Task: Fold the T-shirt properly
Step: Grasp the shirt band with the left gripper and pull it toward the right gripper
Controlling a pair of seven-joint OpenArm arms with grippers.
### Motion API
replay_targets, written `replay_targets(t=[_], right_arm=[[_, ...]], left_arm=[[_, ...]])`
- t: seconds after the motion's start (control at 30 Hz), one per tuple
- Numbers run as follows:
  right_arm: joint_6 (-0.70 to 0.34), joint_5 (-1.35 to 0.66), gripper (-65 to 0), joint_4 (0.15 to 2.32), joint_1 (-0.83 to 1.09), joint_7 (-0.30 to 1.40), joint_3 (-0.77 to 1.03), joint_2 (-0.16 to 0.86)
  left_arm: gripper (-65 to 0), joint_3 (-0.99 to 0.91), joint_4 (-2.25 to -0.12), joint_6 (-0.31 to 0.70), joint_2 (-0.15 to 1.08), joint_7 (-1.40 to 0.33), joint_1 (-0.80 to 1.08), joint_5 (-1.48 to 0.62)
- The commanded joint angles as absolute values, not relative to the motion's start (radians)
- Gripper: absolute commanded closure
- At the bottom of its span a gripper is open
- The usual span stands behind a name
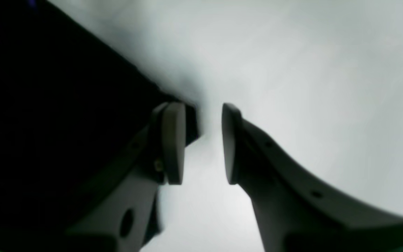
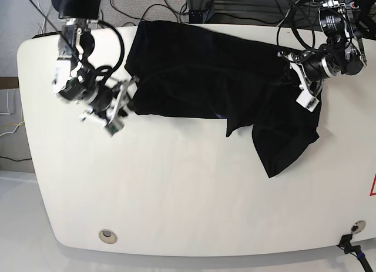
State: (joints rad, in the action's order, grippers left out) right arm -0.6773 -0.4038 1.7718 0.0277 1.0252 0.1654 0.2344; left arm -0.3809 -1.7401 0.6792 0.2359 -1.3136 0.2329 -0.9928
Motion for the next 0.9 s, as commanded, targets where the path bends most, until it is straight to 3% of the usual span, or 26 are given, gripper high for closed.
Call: replay_targets(t=[0.0,0.87], right_arm=[[-0.687,-0.412,-17.5,1.804,0.027,1.032,0.165,0.242],[-0.687,-0.409,-17.5,1.825,0.013,1.029,0.166,0.242]], left_arm=[[-2.4,-0.383,-1.762,0.690,0.248,-1.305,0.228,-1.030],[-2.4,-0.377,-1.788,0.690,0.248,-1.307,0.255,-1.032]])
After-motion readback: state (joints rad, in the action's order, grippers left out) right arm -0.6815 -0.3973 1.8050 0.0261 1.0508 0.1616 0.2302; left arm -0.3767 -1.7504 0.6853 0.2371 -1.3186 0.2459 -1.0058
